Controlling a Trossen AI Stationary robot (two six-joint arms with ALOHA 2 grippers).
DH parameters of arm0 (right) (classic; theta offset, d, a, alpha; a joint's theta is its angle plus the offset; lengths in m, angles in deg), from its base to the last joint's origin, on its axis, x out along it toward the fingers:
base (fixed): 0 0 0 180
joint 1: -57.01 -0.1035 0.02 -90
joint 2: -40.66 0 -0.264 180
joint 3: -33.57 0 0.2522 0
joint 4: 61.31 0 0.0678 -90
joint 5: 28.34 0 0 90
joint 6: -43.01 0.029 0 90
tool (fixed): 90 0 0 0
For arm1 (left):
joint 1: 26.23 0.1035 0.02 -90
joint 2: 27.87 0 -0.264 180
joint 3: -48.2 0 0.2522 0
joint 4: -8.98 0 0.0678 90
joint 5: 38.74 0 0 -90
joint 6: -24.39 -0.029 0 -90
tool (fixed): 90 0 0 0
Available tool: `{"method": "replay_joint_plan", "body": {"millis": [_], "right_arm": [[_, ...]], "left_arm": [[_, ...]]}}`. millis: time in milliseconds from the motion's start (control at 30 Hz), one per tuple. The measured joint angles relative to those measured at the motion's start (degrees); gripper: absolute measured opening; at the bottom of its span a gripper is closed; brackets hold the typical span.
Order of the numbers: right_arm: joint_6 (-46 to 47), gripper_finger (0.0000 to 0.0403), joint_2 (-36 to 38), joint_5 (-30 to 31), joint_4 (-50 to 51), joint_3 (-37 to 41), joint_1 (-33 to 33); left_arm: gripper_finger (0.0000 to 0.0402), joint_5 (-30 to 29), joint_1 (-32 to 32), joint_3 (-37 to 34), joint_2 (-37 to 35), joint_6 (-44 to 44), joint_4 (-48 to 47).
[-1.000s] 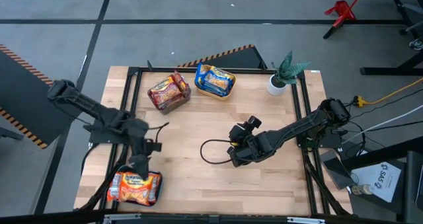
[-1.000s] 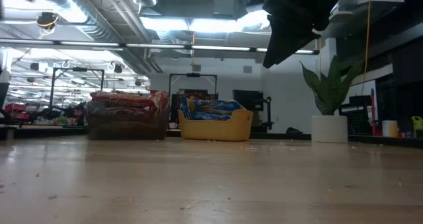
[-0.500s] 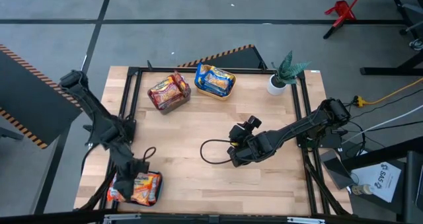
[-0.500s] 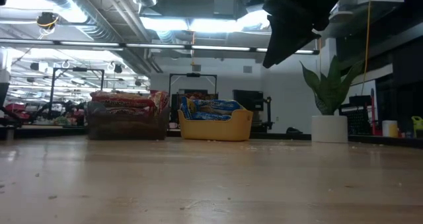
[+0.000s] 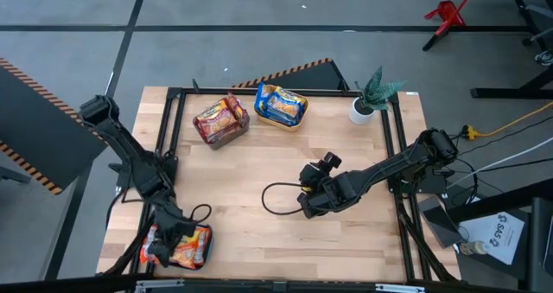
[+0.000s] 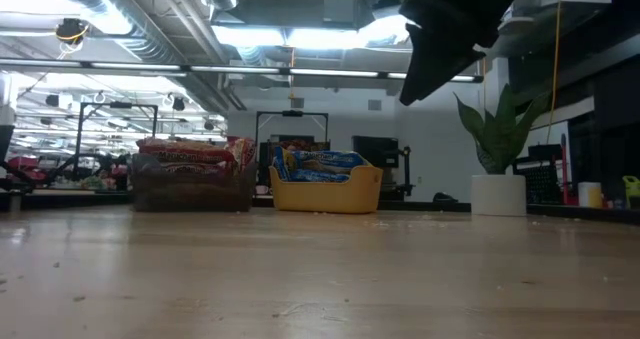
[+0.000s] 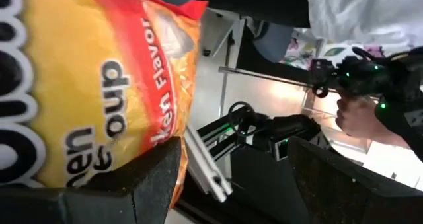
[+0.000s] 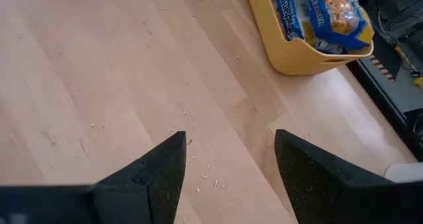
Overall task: Sort Maruchan noodles
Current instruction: Put the orange noodle pack into the blue bin, then return to Home Position
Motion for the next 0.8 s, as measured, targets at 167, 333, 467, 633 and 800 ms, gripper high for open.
{"method": "replay_joint_plan", "body": {"millis": [167, 333, 467, 633, 800], "right_arm": [[0.0, 0.0220, 0.0, -0.8, 0.0, 0.0, 0.0], [-0.7, 0.0220, 0.0, -0.8, 0.0, 0.0, 0.0], [-0.7, 0.0220, 0.0, -0.8, 0.0, 0.0, 0.0], [-0.8, 0.0220, 0.0, -0.3, -0.2, 0.0, 0.0], [-3.9, 0.0220, 0.0, 3.3, -1.1, -1.4, 0.0]], "left_arm": [[0.0275, 1.4, 1.4, -3.7, 0.0, -0.4, 4.0], [0.0275, 2.2, 1.6, -6.3, -0.1, -0.6, 7.1], [0.0275, 2.2, 2.0, -7.0, -0.2, -0.5, 7.7], [0.0275, 3.6, 2.2, -6.9, -0.1, 0.9, 8.0], [0.0275, 10.4, 3.1, -3.9, -1.8, 7.0, 8.0]]}}
